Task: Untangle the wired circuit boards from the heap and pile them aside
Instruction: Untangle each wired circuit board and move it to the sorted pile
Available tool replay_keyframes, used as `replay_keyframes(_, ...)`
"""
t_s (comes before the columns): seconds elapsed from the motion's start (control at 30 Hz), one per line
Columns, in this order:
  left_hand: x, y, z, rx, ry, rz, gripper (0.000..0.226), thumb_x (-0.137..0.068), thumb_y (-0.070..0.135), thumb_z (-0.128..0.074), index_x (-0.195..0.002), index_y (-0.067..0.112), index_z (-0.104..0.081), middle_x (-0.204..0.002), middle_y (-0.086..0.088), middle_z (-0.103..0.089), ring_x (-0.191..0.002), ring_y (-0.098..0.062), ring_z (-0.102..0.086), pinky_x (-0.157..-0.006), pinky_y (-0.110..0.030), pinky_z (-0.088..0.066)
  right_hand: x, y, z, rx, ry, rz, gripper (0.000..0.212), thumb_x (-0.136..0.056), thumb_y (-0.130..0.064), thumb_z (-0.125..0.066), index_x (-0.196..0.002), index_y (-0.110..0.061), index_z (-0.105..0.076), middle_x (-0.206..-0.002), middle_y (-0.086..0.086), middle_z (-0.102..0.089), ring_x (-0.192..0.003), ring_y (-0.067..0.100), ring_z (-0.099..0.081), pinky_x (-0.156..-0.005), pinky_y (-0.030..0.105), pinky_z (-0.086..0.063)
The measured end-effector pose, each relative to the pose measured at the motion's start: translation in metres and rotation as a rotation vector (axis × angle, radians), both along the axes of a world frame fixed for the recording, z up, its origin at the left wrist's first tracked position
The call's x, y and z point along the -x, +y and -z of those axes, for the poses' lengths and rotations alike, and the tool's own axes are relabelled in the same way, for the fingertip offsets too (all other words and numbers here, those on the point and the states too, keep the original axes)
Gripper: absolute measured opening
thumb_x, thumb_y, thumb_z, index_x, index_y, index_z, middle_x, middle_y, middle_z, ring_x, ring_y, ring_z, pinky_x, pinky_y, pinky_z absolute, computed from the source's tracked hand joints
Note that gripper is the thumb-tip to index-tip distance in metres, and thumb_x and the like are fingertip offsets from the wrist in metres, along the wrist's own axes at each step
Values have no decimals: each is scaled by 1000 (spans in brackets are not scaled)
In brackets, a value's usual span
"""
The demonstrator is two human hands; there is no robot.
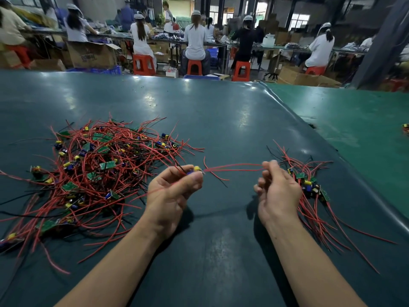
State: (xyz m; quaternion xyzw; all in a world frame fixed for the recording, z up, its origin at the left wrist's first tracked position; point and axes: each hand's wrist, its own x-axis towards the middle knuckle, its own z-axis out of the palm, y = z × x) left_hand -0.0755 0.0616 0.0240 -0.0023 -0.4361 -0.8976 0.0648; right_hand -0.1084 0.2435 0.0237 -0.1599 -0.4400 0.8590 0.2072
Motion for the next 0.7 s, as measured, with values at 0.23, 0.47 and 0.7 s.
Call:
replay_keyframes(0.23,1,-5,-8,-73,-68,60,29,-73,37,-64,-70,11,-76,-70,-5,-66,-62,-13,-62,-63,-21,-55,-6,-4,2,-420,95,-100,28,-98,-23,-58,-74,-18,-71,-57,-6,-56,-47,7,-47,-38,19,-35)
replay_keyframes(0.47,-5,3,-1,275,-31,194,27,-79,35,-61,-80,15,-80,-59,-6,-64,-39,-8,-52,-39,-15,-40,-22,-17,3,-471,41,-742,54,-69,-50,-70,-93,-3,-75,-63,3,-52,-42,7,-40,-38,14,-27)
replay_keyframes(0.7,-9,6,4,495,-8,310,35,-79,43,-58,-76,13,-76,-57,-11,-65,-37,-15,-56,-36,-18,-40,-24,-23,5,-490,-12,-765,34,-72,-47,-72,-74,-13,-77,-51,3,-33,-40,8,-21,-39,15,-18)
